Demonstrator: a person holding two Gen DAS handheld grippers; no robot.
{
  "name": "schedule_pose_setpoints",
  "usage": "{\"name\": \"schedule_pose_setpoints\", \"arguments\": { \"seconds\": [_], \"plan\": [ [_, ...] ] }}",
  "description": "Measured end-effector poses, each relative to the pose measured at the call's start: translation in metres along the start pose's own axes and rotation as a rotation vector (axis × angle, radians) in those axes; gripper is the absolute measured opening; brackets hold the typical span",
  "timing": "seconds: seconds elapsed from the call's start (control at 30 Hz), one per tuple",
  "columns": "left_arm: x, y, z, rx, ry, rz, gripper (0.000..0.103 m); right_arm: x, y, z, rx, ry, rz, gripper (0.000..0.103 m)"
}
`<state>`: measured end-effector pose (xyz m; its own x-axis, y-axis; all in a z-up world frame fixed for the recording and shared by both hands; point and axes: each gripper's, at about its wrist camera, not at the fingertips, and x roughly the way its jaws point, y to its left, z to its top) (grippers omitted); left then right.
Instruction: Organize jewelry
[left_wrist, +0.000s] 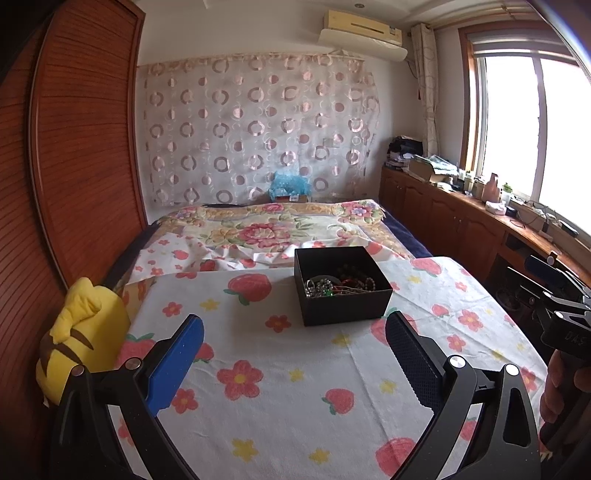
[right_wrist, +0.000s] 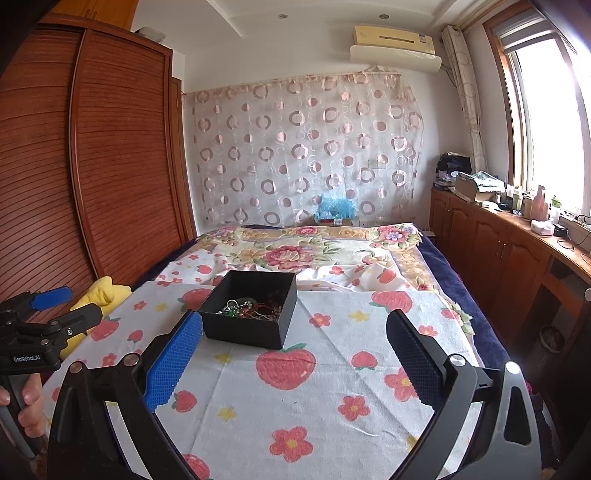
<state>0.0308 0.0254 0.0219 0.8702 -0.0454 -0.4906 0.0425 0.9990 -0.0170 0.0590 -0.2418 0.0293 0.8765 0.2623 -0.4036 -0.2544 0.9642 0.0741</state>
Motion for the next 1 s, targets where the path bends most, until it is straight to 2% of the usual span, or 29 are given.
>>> {"name": "schedule_pose_setpoints", "arguments": {
  "seconds": [1.0],
  "plan": [
    [-0.0045, -0.0007, 0.0013, -0.001, -0.008, 0.011, 0.095, 0.0041, 0.0052, -0.0075, 0.002, 0.007, 0.006, 0.100]
  ]
}}
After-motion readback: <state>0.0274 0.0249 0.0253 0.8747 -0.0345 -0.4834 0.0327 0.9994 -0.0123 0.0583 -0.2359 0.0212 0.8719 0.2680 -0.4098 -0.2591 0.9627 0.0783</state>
